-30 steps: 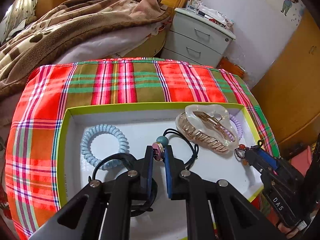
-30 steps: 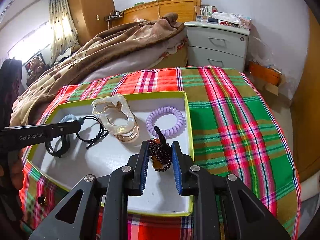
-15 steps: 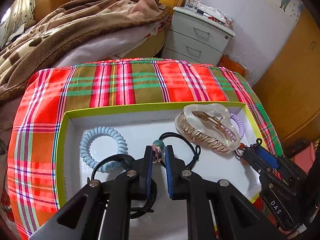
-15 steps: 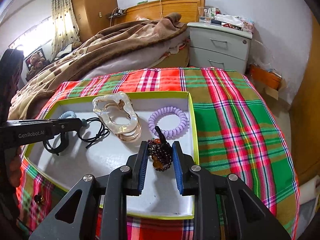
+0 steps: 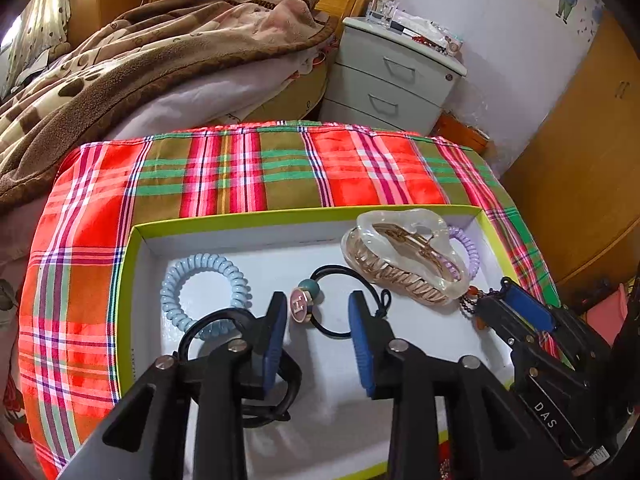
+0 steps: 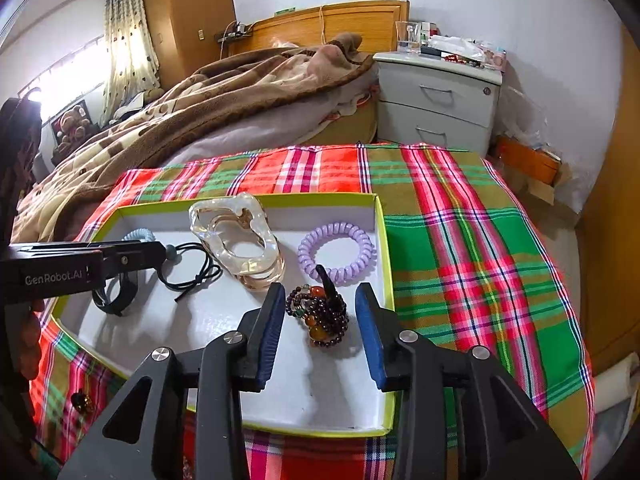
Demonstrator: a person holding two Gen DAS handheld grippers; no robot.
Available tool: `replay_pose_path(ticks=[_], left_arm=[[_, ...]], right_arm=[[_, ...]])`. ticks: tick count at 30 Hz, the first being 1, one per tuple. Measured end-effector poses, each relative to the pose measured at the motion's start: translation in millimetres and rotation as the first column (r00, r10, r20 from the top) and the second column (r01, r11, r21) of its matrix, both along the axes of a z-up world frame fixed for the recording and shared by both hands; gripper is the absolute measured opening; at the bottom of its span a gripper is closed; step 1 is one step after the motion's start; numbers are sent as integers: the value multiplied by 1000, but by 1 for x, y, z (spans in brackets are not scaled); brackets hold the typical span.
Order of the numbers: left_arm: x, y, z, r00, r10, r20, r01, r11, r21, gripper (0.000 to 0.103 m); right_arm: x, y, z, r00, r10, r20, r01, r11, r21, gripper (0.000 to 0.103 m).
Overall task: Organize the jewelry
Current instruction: 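Carry the hair tie and beaded bracelet into the box lid and open both tools, then move the left tool to the gold charm while the right tool moves to the pink rhinestone clip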
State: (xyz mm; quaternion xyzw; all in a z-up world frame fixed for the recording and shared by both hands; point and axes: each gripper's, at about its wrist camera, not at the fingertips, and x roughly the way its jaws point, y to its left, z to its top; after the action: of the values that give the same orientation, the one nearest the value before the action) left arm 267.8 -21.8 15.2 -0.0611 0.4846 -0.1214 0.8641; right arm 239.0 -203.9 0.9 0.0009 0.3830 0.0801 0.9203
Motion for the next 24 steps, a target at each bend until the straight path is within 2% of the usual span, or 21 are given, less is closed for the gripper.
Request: replay_pose_path(ticks=[12,24], left_arm=[[-29,3,22,998,-1,59,0,1000,6,38],[-81,20,40,993,24,116,-25,1000,2,39]], right_arm=[[-19,3,17,999,-9,46,8,1000,22,39],[-62,5,32,997,1,81,-7,998,68,39]])
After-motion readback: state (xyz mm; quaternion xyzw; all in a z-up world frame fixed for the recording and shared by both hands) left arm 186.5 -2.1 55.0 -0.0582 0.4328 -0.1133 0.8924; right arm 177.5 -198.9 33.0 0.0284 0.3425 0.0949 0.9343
